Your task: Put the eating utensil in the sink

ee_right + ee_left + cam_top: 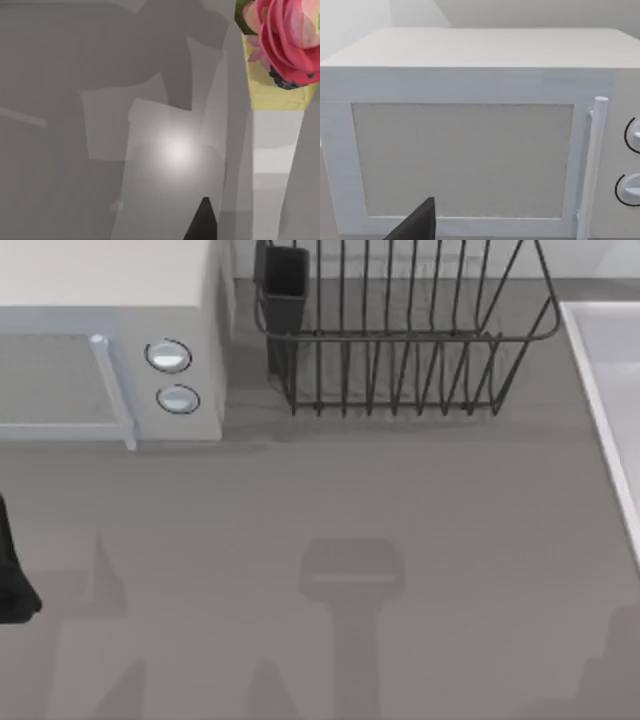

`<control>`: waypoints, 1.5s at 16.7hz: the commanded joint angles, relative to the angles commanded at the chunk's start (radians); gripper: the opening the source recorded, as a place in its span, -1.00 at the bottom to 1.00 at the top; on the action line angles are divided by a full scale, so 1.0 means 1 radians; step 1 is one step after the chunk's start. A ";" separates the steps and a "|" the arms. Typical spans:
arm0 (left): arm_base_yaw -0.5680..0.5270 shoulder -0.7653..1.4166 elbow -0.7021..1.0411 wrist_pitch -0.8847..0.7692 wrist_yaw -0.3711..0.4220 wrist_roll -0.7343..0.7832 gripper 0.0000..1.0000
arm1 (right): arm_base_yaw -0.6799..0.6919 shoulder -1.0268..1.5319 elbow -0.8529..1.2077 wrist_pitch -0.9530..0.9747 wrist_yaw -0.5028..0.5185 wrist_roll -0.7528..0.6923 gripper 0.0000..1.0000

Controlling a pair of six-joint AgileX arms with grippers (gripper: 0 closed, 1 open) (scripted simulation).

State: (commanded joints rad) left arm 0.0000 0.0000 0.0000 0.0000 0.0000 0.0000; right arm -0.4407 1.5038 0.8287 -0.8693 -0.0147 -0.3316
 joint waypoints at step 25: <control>0.000 0.000 0.000 0.000 0.000 0.000 1.00 | 0.144 0.668 1.181 -0.596 0.011 0.144 -1.00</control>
State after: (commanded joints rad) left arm 0.0000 0.0000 0.0000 0.0000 0.0000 0.0000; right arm -0.2971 2.1722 2.0102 -1.4656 -0.0034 -0.1872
